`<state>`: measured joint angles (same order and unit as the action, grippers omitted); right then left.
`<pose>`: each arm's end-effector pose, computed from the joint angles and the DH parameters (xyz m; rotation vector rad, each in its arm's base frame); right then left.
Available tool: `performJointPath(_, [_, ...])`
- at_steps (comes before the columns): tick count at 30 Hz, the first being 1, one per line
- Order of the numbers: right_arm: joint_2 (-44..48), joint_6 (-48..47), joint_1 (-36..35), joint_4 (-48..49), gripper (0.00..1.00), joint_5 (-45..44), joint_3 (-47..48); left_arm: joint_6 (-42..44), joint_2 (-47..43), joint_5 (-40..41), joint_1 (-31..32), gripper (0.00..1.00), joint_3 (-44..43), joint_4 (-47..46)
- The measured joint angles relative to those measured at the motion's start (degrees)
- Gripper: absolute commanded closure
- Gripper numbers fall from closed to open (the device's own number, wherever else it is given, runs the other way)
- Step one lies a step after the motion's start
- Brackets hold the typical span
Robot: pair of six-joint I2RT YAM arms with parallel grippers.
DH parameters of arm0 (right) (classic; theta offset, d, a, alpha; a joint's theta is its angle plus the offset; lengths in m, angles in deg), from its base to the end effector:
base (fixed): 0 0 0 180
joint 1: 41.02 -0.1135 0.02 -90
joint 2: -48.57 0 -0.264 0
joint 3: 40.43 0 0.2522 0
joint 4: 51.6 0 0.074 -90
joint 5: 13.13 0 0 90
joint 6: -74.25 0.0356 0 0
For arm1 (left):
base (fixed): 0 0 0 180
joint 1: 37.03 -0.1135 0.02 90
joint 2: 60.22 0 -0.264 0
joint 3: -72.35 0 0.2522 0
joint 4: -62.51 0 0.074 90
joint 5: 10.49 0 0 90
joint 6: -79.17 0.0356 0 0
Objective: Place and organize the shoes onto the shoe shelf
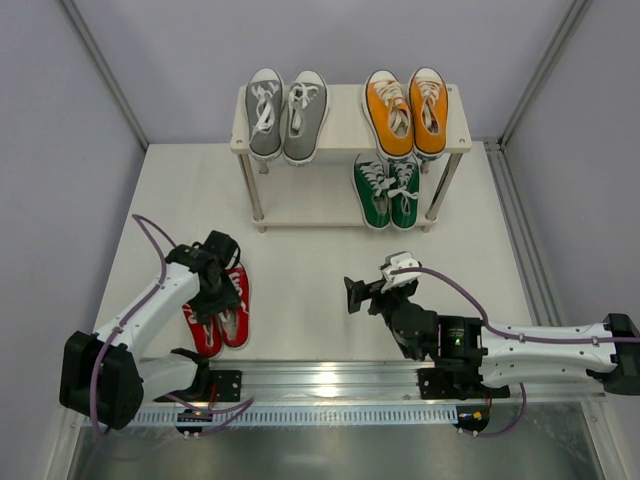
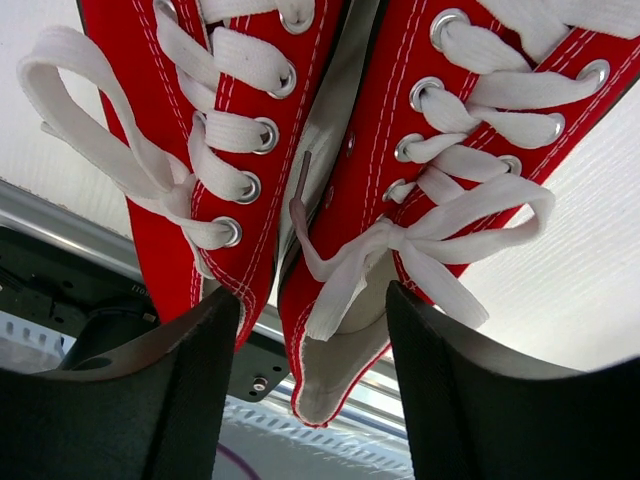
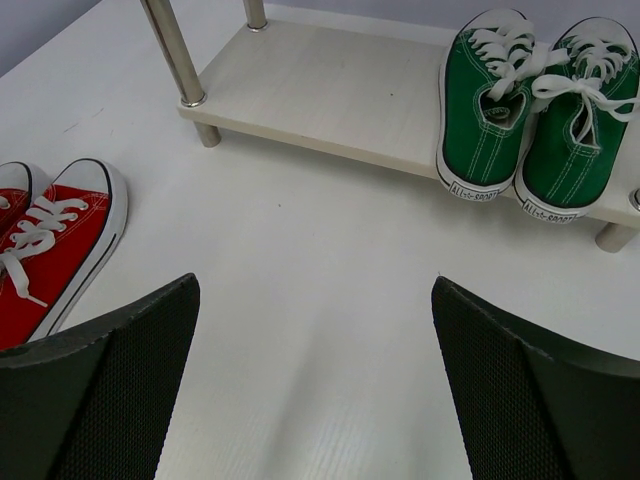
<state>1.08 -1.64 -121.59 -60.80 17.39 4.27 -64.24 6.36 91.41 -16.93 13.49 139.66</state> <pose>0.0603 0.1761 0.2767 -0.2463 1.6684 0.3191 0.1666 -0.0531 0.2135 -0.8561 2.8139 0.1668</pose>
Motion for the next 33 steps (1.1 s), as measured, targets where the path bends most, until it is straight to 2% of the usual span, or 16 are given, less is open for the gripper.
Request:
performJointPath(5, [0.83,0.52,0.00,-0.44,0.04,-0.15,-0.07,0.22,-0.24,-0.33,0.00,0.24,0.00,1.01])
performJointPath(9, [1.11,1.09,0.00,-0.76,0.04,-0.24,-0.24,-0.15,-1.16,-0.59,0.00,0.28,0.00,1.75])
performJointPath(16, [1.11,1.84,0.00,-1.40,0.04,-0.35,-0.87,-0.72,0.90,-2.99,0.00,0.57,1.01,0.96])
performJointPath(18, [1.18,2.40,0.00,-1.77,0.05,-0.39,-1.01,-1.33,1.07,-3.69,0.00,0.60,2.32,0.37])
performJointPath(21, [1.68,3.08,0.00,-2.27,0.05,-0.44,-1.27,-2.12,1.07,-4.39,-0.09,0.74,4.15,-0.22])
performJointPath(22, [1.86,3.26,0.00,-2.56,0.05,-0.46,-1.31,-2.25,1.05,-4.61,-0.15,0.87,4.79,-0.48])
performJointPath(24, [2.01,3.65,0.00,-2.95,0.05,-0.50,-1.33,-2.80,1.05,-4.98,-0.24,0.98,5.46,-0.94])
performJointPath(28, [2.03,3.98,0.00,-3.34,0.05,-0.55,-1.33,-2.36,0.61,-5.92,-0.26,1.00,5.60,-1.36])
performJointPath(33, [2.08,4.09,0.00,-3.58,0.05,-0.96,-1.33,0.35,-2.47,-12.28,1.40,1.00,6.36,-5.62])
